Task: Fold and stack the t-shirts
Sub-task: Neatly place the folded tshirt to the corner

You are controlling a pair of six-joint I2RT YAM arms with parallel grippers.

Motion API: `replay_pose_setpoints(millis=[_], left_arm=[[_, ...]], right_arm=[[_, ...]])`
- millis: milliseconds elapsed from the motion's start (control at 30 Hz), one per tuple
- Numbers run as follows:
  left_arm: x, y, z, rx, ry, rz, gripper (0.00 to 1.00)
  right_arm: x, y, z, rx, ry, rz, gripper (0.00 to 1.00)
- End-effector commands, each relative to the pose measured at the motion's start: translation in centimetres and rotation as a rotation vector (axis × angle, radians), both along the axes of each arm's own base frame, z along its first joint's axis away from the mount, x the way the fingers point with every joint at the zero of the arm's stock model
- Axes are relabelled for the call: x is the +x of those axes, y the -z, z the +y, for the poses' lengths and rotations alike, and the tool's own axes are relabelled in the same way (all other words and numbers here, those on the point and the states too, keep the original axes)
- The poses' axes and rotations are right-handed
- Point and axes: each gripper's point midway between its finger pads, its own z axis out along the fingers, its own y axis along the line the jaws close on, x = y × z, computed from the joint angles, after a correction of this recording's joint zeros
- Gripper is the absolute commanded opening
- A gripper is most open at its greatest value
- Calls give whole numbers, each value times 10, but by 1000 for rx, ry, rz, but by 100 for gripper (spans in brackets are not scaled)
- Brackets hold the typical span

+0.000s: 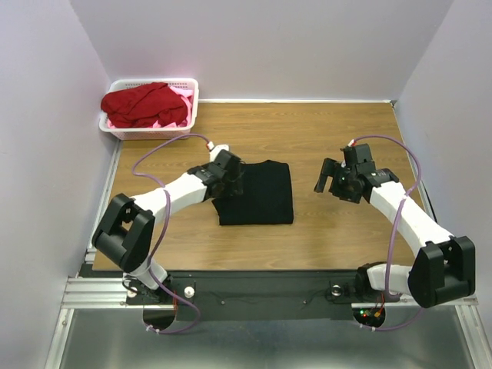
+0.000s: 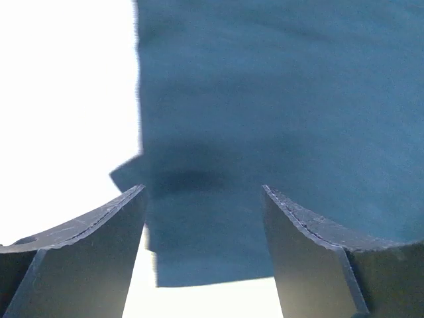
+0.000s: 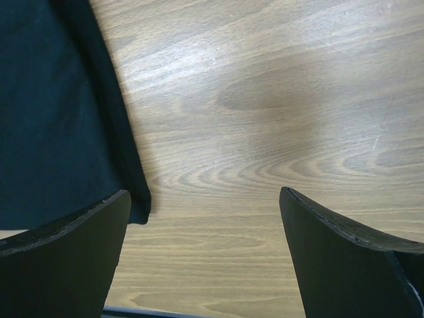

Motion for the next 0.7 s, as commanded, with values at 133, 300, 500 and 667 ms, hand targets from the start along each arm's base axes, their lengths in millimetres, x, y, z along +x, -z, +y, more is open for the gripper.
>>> replay_pose_setpoints(millis=[133,300,500,667], left_arm=[[2,24,45,37,-104,80,76],[-5,45,40,30,-87,145,69],[-10,64,34,15,-68,188,58],[-21,86,34,9,-65,249,27]], right_arm=[[-3,-9,5,15,-56,-28,100],[-3,-13,4,6,-69,-43,100],[-2,-15,3,-5,-75,-48,100],[0,-14,3,-8,-80,-44,100]])
